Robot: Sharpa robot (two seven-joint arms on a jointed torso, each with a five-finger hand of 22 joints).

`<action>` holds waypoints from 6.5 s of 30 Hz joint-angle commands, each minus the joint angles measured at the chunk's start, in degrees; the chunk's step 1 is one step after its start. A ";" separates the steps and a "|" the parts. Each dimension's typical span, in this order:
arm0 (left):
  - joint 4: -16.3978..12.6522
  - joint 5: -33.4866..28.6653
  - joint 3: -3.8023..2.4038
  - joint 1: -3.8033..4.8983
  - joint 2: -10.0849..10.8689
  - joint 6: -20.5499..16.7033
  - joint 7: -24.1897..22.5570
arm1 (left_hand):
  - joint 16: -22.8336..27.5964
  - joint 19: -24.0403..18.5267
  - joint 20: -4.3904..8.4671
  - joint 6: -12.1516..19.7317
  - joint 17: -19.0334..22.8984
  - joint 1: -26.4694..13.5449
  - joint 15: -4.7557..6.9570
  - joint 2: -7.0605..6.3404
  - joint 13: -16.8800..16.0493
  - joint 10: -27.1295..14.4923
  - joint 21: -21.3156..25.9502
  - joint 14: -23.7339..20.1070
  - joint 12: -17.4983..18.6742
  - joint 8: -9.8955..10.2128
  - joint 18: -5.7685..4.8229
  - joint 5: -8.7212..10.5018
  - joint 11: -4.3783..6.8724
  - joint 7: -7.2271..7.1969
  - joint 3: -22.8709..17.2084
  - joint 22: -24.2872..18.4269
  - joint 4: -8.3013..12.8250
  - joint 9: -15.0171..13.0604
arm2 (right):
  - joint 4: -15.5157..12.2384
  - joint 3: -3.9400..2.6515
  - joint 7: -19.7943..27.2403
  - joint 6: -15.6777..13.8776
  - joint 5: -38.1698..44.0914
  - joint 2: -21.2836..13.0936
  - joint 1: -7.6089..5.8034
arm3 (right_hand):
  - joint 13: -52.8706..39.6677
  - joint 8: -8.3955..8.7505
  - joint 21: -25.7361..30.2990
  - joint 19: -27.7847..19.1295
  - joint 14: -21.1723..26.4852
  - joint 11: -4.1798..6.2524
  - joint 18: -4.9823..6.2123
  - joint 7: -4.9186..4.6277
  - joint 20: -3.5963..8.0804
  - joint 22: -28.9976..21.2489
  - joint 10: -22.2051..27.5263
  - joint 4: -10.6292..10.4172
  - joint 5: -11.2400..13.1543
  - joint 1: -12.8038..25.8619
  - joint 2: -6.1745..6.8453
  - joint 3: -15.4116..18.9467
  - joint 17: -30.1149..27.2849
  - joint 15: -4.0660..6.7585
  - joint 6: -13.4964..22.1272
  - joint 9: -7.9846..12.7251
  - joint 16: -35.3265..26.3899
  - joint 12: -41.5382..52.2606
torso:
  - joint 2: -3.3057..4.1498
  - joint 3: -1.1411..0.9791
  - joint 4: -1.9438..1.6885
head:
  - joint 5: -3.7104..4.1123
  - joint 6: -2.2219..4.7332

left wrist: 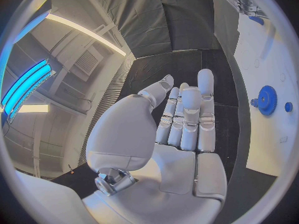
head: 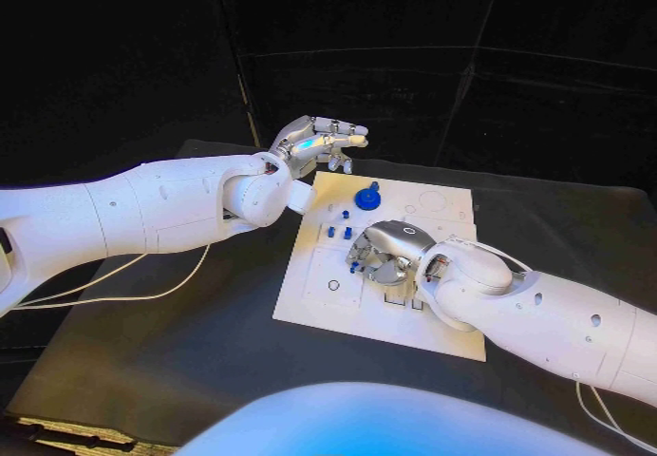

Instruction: Assemble the parts on the task board

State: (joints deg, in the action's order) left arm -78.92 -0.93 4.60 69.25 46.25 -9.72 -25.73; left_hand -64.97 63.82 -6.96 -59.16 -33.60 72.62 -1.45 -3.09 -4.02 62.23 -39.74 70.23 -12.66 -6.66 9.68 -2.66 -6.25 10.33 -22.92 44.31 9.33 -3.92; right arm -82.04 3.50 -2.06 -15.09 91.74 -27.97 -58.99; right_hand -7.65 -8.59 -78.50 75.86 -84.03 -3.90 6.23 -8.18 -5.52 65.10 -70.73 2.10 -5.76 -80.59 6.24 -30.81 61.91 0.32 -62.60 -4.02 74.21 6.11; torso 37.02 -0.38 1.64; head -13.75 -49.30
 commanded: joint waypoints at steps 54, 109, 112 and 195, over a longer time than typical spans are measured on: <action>0.62 -0.18 -0.05 0.16 0.04 0.97 0.64 | 0.27 -0.19 -0.39 0.40 0.21 0.27 -0.12 0.29 0.04 -0.64 0.44 -0.22 -0.28 -0.07 0.78 -0.32 -0.15 0.04 0.43 -0.14 -0.02 0.07 | -1.97 0.15 0.17 -2.38 1.46 -1.56 0.23 | 1.94 2.99 2.84 -2.86 -0.51 -2.48 -0.02 -2.39 -1.63 -5.21 5.89 1.56 -1.43 1.71 1.69 1.30 -3.14 -1.51 4.47 0.03 -1.16 -2.06 | -0.01 0.01 0.00 | 0.00 -0.09; 0.76 -0.18 -0.02 0.15 0.09 1.13 0.53 | 0.27 -0.17 -0.43 0.51 0.27 0.28 -0.16 0.21 0.04 -0.79 0.53 -0.24 -0.37 -0.08 0.78 -0.31 -0.18 0.05 0.59 -0.22 -0.03 0.06 | -5.74 -2.00 -10.96 10.18 0.99 -12.40 -5.79 | 3.72 3.03 4.12 -2.71 -0.36 -2.21 0.17 -2.18 -1.90 -6.87 7.12 -2.26 -2.74 0.09 -1.26 15.88 -5.28 -1.46 5.60 -0.34 -1.45 3.52 | 0.02 0.00 -0.02 | 5.36 2.46; 0.82 -0.18 -0.03 0.15 0.07 1.04 0.46 | 0.27 -0.17 -0.43 0.51 0.27 0.28 -0.16 0.21 0.04 -0.79 0.53 -0.24 -0.37 -0.08 0.78 -0.31 -0.18 0.05 0.59 -0.22 -0.03 0.06 | -5.61 -2.00 -11.08 10.76 0.99 -12.18 -5.79 | 3.80 2.86 3.93 -2.52 -0.39 -1.86 0.11 -1.86 -1.60 -6.57 6.11 -2.21 -2.41 -0.36 -1.58 14.97 -5.17 -1.16 4.76 -0.33 -1.33 3.51 | 0.04 -0.02 0.08 | 5.32 2.40; 1.41 -0.18 -0.04 0.15 -1.42 1.83 0.82 | 0.19 0.04 -0.58 0.70 0.56 -0.53 -0.27 0.68 -0.02 -1.19 1.01 -0.25 -1.06 -0.36 0.79 -0.30 -0.25 0.10 1.48 -0.65 -1.02 0.02 | -7.21 -1.15 -1.82 1.26 0.81 -0.36 -0.39 | 3.73 2.97 2.11 -0.99 -0.76 -0.45 -0.43 -0.56 -0.18 -3.77 0.87 -1.28 -0.63 -0.54 -1.37 4.76 -4.24 0.10 0.22 -0.15 -0.12 1.51 | 0.01 -0.02 0.11 | 2.50 1.55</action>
State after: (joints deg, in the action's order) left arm -77.53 -0.95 4.61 69.30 44.89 -8.45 -24.42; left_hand -64.97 64.03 -7.16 -58.74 -33.09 72.37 -1.45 -2.84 -4.03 61.42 -39.06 70.24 -13.32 -6.66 9.67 -2.66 -6.66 10.32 -21.74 43.72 8.46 -3.93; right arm -89.30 2.34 -4.36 -15.54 91.67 -28.42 -59.31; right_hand -3.92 -5.52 -76.32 74.66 -84.14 -4.42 6.23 -8.62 -5.72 61.43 -69.61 0.76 -6.18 -81.18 4.15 -25.70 57.70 0.01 -62.20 -4.12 74.00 7.86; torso 37.02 -0.39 1.71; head -11.20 -47.64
